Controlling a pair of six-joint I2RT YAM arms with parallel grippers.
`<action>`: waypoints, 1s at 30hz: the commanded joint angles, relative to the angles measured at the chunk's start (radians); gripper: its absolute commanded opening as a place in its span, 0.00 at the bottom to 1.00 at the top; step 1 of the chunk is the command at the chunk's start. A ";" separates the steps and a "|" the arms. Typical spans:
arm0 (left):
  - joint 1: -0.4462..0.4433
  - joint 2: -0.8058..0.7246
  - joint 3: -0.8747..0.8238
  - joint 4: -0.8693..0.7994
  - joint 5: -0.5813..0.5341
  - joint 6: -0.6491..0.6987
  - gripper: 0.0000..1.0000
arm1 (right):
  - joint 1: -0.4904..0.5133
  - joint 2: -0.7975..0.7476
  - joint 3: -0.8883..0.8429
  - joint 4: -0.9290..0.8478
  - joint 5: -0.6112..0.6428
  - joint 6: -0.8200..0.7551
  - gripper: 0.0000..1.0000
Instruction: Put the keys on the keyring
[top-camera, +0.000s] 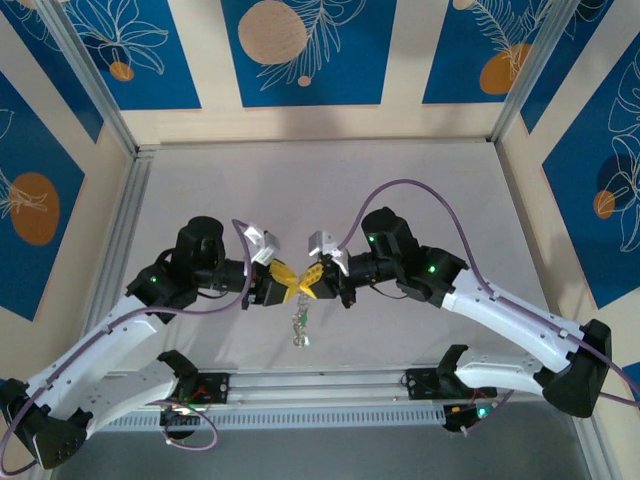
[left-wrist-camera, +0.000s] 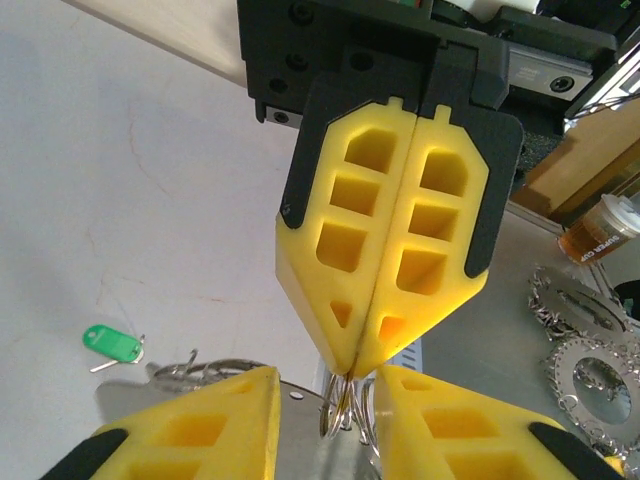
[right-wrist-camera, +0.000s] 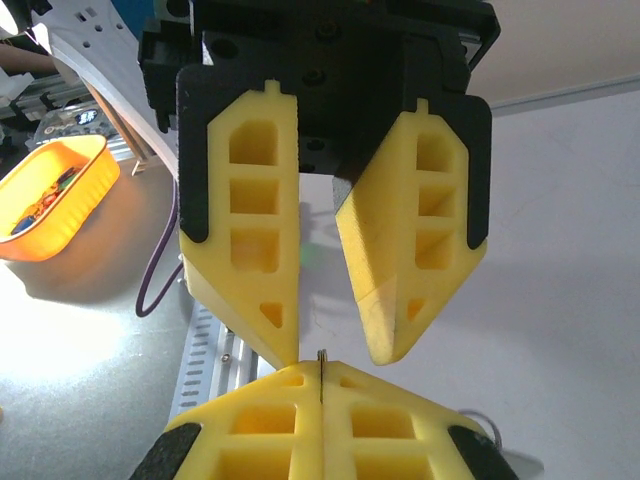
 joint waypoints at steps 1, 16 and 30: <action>-0.016 0.008 0.028 -0.034 -0.014 0.026 0.29 | 0.010 -0.034 0.035 0.060 -0.032 -0.010 0.00; -0.039 -0.002 0.022 -0.011 -0.038 0.007 0.17 | 0.010 -0.037 0.030 0.073 -0.047 -0.005 0.00; -0.044 -0.062 -0.031 0.104 0.006 -0.041 0.00 | -0.002 -0.073 0.007 0.086 -0.032 0.011 0.04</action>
